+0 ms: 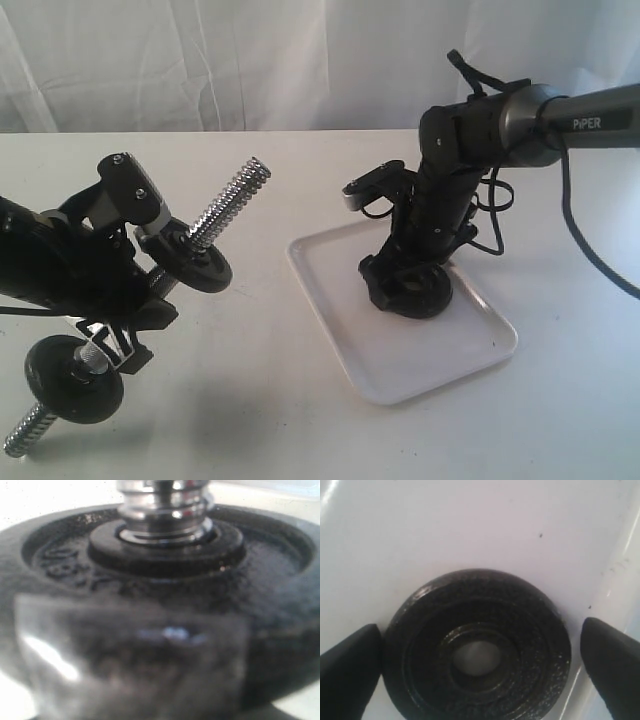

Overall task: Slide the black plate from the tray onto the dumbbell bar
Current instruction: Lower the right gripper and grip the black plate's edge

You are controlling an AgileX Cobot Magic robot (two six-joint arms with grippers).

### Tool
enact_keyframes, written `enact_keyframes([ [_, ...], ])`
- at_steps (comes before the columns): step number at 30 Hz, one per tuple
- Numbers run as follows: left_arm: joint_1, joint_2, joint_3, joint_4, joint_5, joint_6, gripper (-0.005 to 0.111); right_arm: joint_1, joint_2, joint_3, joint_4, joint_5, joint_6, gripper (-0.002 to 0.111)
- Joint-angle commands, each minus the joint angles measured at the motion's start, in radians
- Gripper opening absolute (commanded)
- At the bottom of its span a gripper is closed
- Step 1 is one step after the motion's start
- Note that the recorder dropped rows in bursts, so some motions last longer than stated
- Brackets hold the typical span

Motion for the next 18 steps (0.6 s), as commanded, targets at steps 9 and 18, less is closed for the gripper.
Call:
enact_keyframes([
  [9,-0.001,-0.058,-0.027,-0.071,-0.083,-0.017,0.0,0.0,0.002,0.001,-0.039,0.089,0.003,0.104],
  [18,-0.001,-0.058,-0.027,-0.071,-0.083,-0.017,0.0,0.0,0.002,0.003,-0.037,0.029,0.023,0.104],
])
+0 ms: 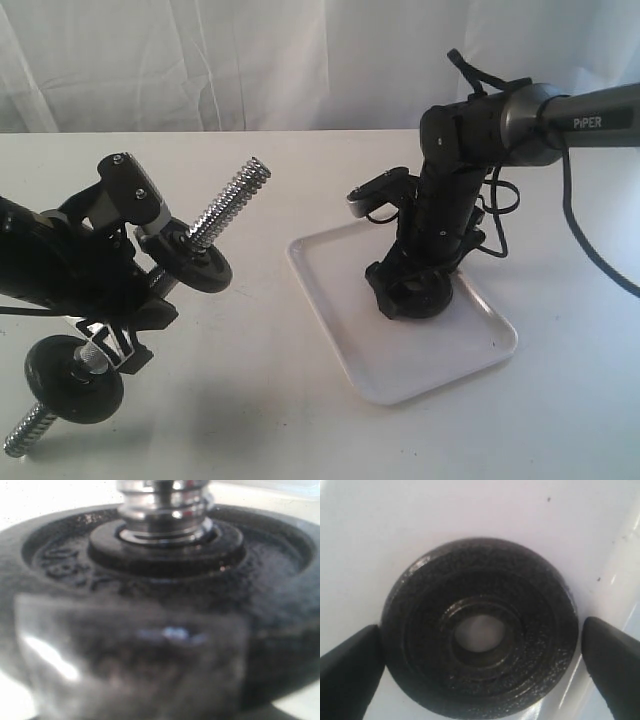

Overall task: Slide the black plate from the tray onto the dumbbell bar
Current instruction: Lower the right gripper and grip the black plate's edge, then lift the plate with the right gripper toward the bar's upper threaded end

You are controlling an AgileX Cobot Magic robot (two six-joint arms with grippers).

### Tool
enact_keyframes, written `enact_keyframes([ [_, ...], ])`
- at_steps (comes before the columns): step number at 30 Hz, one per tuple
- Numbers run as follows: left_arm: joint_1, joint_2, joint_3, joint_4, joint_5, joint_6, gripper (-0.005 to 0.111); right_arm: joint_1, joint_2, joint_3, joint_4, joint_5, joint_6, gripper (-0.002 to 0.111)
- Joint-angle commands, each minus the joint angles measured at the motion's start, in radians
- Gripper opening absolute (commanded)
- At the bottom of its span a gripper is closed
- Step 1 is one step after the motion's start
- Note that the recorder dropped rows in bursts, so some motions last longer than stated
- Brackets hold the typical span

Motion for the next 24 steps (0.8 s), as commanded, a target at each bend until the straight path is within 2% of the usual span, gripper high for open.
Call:
enact_keyframes([
  [1,-0.001,-0.058,-0.027,-0.071,-0.083,-0.017,0.0,0.0,0.002,0.005,-0.017,-0.037,0.008,0.104],
  [2,-0.001,-0.058,-0.027,-0.071,-0.083,-0.017,0.0,0.0,0.002,0.005,-0.017,-0.035,0.008,0.099],
  [4,-0.001,-0.058,-0.027,-0.071,-0.083,-0.017,0.0,0.0,0.002,0.005,-0.017,-0.029,0.012,0.081],
  [10,-0.001,-0.058,-0.027,-0.071,-0.083,-0.017,0.0,0.0,0.002,0.005,0.0,0.039,0.071,0.003],
  [11,-0.001,-0.058,-0.027,-0.071,-0.083,-0.017,0.0,0.0,0.002,0.005,0.007,0.059,0.095,0.0],
  [16,-0.001,-0.058,-0.027,-0.071,-0.083,-0.017,0.0,0.0,-0.007,-0.038,0.087,0.189,0.061,0.0],
  [20,-0.001,-0.058,-0.027,-0.071,-0.083,-0.017,0.0,-0.009,-0.038,-0.112,0.255,0.343,-0.021,0.0],
  [24,-0.001,-0.058,-0.027,-0.067,-0.083,-0.006,0.0,-0.032,-0.076,-0.178,0.418,0.36,-0.08,0.0],
])
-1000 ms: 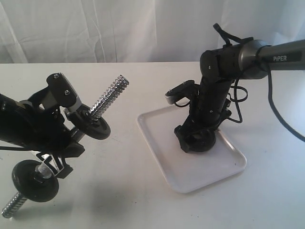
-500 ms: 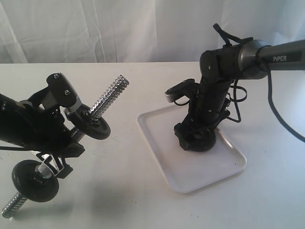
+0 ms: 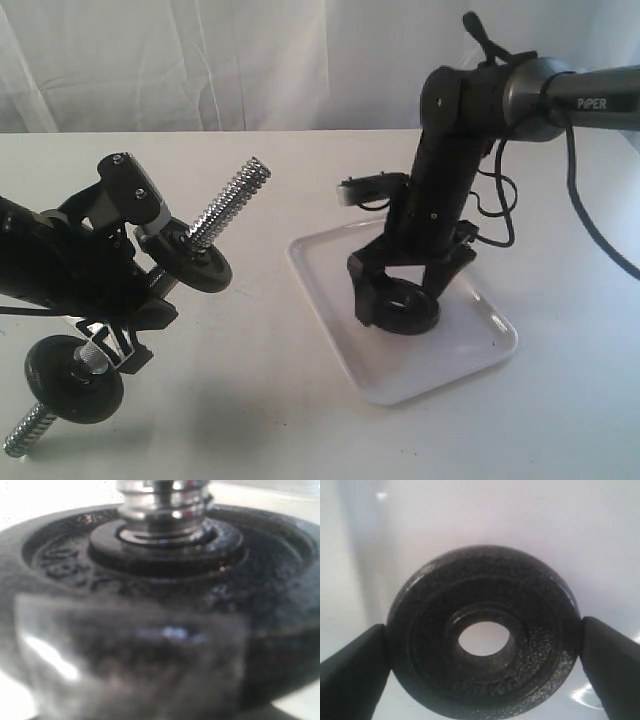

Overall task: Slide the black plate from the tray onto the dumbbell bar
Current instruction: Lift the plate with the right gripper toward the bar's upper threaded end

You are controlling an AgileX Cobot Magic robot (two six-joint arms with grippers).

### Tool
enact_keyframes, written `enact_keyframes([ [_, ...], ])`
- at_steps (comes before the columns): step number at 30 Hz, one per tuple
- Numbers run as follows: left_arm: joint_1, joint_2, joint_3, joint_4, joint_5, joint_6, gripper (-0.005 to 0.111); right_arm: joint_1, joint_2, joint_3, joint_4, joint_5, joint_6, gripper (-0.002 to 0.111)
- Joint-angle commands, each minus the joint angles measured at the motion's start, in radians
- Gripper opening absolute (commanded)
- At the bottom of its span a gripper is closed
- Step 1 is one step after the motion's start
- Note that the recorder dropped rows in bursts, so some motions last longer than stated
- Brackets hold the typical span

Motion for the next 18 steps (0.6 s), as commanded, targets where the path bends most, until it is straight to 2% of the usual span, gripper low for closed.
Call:
enact_keyframes([
  [1,-0.001,-0.058,-0.027,-0.062,-0.083,-0.006,0.0,-0.034,-0.081,-0.081,0.169,0.023,-0.061,0.0],
  [6,0.001,-0.058,-0.027,-0.046,-0.085,-0.006,0.0,-0.085,-0.166,-0.11,0.228,0.023,-0.042,0.0],
  [12,0.001,-0.058,-0.027,-0.042,-0.091,-0.006,0.0,-0.152,-0.257,-0.11,0.499,0.023,-0.094,0.0],
  [18,0.001,-0.058,-0.027,-0.042,-0.091,-0.006,0.0,-0.152,-0.315,-0.108,0.611,0.023,-0.101,0.0],
])
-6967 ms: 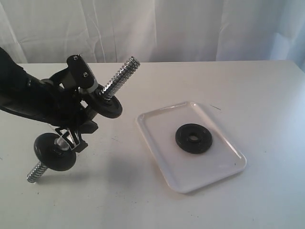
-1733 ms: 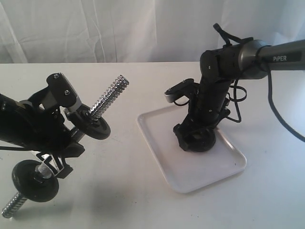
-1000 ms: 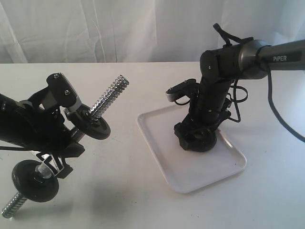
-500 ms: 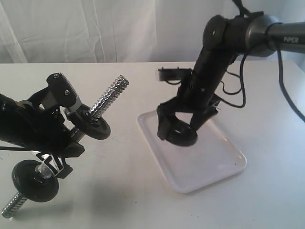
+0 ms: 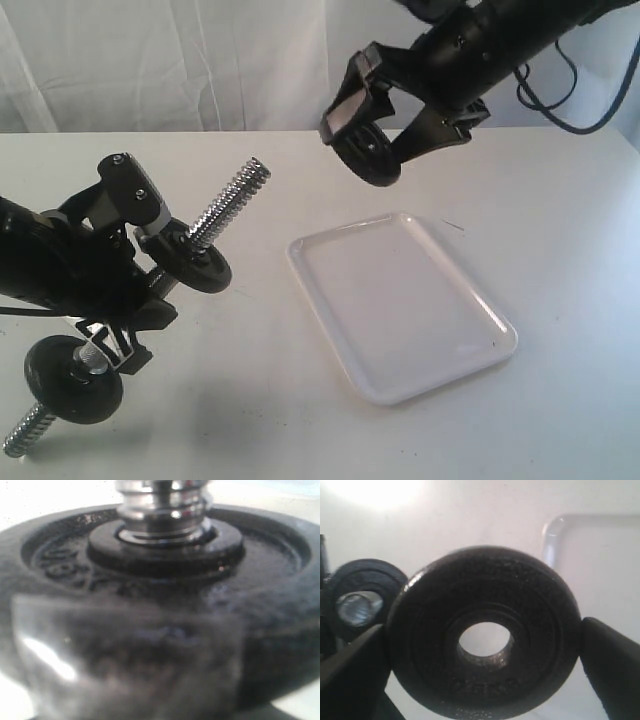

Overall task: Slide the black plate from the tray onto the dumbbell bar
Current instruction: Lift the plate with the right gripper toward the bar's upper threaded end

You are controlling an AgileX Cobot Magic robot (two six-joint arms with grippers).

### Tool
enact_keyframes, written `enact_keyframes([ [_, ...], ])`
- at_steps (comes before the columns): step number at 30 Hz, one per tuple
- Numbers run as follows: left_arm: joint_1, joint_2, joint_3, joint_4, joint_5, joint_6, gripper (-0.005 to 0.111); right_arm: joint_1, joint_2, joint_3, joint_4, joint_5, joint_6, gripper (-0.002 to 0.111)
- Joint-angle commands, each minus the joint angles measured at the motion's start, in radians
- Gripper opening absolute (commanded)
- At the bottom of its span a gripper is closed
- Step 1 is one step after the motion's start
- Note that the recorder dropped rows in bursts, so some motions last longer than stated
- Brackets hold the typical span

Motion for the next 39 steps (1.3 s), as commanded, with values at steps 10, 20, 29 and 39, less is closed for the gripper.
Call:
enact_keyframes([
  [10,0.001,-0.058,-0.027,-0.048,-0.091,-0.006,0.0,-0.006,-0.059,-0.012,0.225,0.001,-0.002,0.0],
  [20,0.001,-0.058,-0.027,-0.048,-0.091,-0.006,0.0,0.084,-0.059,-0.012,0.217,0.001,0.038,0.0],
  [29,0.001,-0.058,-0.027,-0.048,-0.091,-0.006,0.0,0.094,-0.05,-0.01,0.195,0.001,0.049,0.0],
  [39,0.001,-0.058,-0.027,-0.048,-0.091,-0.006,0.0,0.145,-0.028,0.048,0.203,0.001,0.028,0.0],
])
